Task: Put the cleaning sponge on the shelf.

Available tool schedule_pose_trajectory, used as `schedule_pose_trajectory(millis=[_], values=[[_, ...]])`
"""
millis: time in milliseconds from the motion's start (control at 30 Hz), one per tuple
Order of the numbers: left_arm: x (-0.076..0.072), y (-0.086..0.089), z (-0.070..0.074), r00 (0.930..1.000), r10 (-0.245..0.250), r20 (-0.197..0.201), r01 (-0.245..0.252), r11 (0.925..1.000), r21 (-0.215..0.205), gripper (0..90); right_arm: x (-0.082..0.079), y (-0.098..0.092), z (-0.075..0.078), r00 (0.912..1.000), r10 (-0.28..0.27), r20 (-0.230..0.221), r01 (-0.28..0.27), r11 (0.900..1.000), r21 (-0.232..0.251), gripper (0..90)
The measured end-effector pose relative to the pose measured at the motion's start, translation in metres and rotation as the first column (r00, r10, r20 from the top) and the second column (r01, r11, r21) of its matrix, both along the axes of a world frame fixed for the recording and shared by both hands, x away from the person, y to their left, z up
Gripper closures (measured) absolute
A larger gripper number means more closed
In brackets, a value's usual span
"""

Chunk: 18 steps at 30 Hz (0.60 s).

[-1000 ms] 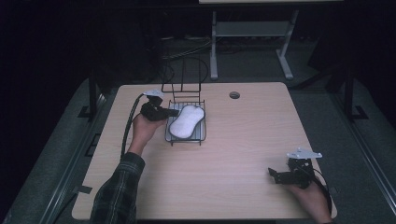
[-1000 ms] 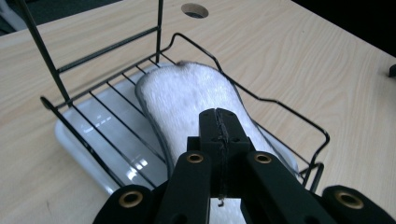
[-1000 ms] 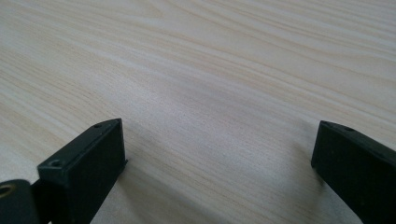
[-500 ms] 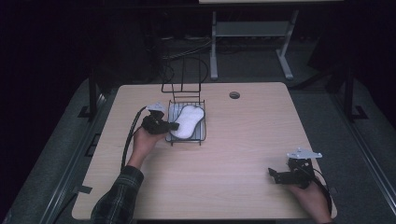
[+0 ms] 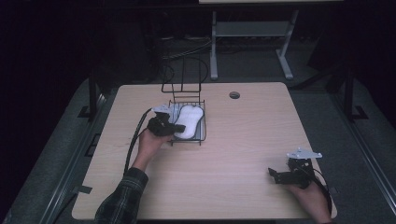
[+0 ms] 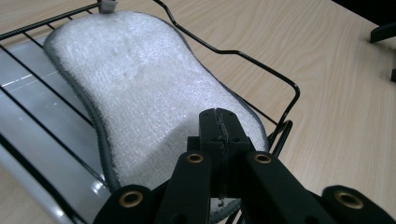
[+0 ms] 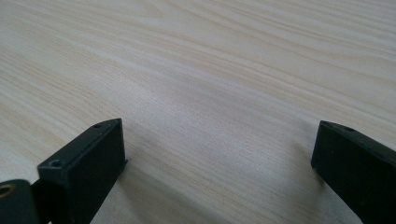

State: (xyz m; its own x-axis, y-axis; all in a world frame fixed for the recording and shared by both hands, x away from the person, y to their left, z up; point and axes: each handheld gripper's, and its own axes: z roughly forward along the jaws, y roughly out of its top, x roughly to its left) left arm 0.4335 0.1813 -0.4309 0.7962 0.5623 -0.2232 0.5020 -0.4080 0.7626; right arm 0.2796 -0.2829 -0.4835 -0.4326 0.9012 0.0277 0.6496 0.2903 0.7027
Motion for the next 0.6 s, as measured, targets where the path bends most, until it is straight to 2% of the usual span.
schedule_pose_trajectory(millis=[233, 467, 567, 600], values=[[0.0, -0.008, 0.0, 1.0, -0.002, 0.003, 0.002, 1.0, -0.008, 90.0, 0.0, 0.0, 0.0, 1.0, 0.0, 0.0, 0.0, 1.0, 0.0, 2.4], [-0.002, 0.004, 0.006, 0.9999, 0.015, 0.007, -0.015, 0.9997, -0.02, 89.3, 0.0, 0.0, 0.0, 1.0, 0.0, 0.0, 0.0, 1.0, 0.0, 2.4], [-0.005, 0.009, 0.011, 0.9997, 0.021, 0.011, -0.021, 0.9998, -0.008, 78.5, 0.0, 0.0, 0.0, 1.0, 0.0, 0.0, 0.0, 1.0, 0.0, 2.4], [-0.006, 0.012, 0.013, 0.9994, 0.024, 0.023, -0.024, 0.9997, -0.003, 75.0, 0.0, 0.0, 0.0, 1.0, 0.0, 0.0, 0.0, 1.0, 0.0, 2.4]])
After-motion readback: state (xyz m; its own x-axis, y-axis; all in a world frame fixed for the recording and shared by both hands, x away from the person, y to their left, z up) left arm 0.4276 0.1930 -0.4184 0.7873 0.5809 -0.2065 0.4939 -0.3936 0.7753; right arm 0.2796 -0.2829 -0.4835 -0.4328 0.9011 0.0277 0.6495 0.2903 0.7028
